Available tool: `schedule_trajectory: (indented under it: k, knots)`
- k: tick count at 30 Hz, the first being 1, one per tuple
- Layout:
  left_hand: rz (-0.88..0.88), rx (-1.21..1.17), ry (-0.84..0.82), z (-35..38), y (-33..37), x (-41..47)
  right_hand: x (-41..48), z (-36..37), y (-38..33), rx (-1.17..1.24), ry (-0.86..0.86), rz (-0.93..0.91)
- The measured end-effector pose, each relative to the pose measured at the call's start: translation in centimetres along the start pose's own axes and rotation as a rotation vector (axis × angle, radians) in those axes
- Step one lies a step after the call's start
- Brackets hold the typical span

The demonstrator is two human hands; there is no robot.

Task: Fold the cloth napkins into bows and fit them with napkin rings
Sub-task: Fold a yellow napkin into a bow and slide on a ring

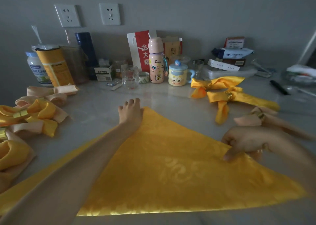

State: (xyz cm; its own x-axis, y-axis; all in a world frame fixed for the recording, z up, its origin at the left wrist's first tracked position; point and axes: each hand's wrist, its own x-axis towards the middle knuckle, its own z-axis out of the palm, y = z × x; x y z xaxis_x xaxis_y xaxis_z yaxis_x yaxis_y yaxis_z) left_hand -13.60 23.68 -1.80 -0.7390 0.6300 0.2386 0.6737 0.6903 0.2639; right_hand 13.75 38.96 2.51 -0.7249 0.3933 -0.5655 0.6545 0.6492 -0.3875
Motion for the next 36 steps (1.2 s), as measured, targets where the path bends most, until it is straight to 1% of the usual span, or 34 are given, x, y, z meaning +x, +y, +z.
schedule_trajectory:
  k: [2, 5, 7, 9, 11, 13, 15, 18, 20, 22, 25, 27, 28, 29, 30, 31, 32, 33, 34, 35, 36]
  knots:
    - [0.075, -0.030, -0.030, -1.6, 1.6, -2.9, -0.7, 0.6, 0.3, -0.011, 0.078, 0.001]
    - [0.271, -0.101, -0.212, -3.3, 4.6, -9.5, -0.8, 1.2, 0.4, -0.012, 0.205, -0.047]
    - [0.363, -0.119, -0.333, -3.5, 6.2, -14.2, -1.0, 1.5, 0.5, -0.015, 0.252, -0.067]
    - [0.425, -0.054, -0.395, -2.8, 6.9, -16.9, -1.2, 1.7, 0.5, -0.019, 0.296, -0.073]
    - [0.450, 0.010, -0.429, -1.8, 7.0, -17.9, -2.0, 2.0, 0.6, 0.001, 0.334, -0.059]
    - [0.455, 0.061, -0.436, -0.9, 7.0, -18.2, -3.4, 2.0, 1.2, 0.017, 0.289, -0.029]
    - [0.466, 0.088, -0.415, -0.6, 6.9, -18.4, -4.9, 2.0, 2.1, -0.035, 0.252, -0.014]
    - [0.461, 0.078, -0.417, -0.7, 7.1, -18.6, -6.5, 2.5, 3.5, -0.070, 0.366, -0.034]
    - [0.464, 0.074, -0.411, -0.8, 7.6, -18.9, -7.2, 2.7, 4.3, -0.031, 0.411, -0.016]
    - [0.465, 0.059, -0.405, -0.6, 8.4, -19.2, -8.0, 2.8, 4.6, -0.010, 0.424, 0.046]
    - [0.471, 0.061, -0.409, -0.4, 9.9, -20.0, -9.2, 2.8, 5.4, -0.035, 0.391, 0.179]
    - [0.472, 0.070, -0.413, -0.3, 10.7, -20.5, -10.2, 3.2, 5.6, -0.125, 0.409, 0.305]
    - [0.472, 0.071, -0.412, -0.2, 11.0, -20.7, -10.8, 3.8, 5.7, -0.259, 0.501, 0.361]
    - [0.464, 0.077, -0.405, -0.1, 11.0, -20.7, -10.7, 4.6, 5.6, -0.450, 0.707, 0.358]
    - [0.458, 0.077, -0.401, 0.0, 11.0, -20.9, -10.7, 5.9, 5.4, -0.576, 0.960, 0.298]
    - [0.455, 0.080, -0.396, 0.1, 10.9, -20.9, -10.6, 7.7, 4.4, -0.558, 1.169, 0.138]
    - [0.456, 0.079, -0.395, 0.1, 10.9, -21.0, -10.8, 9.9, 3.0, -0.406, 1.252, -0.101]
    - [0.458, 0.090, -0.390, 0.0, 10.8, -21.0, -11.1, 12.0, 1.1, -0.209, 1.135, -0.299]
    - [0.469, 0.117, -0.384, -0.1, 10.9, -21.0, -11.5, 13.8, -0.3, -0.062, 0.931, -0.380]
    - [0.478, 0.152, -0.381, -0.3, 10.8, -20.9, -11.8, 15.5, -1.6, -0.009, 0.708, -0.382]
    - [0.485, 0.166, -0.381, -0.4, 10.8, -20.8, -12.2, 16.6, -2.3, -0.059, 0.595, -0.344]
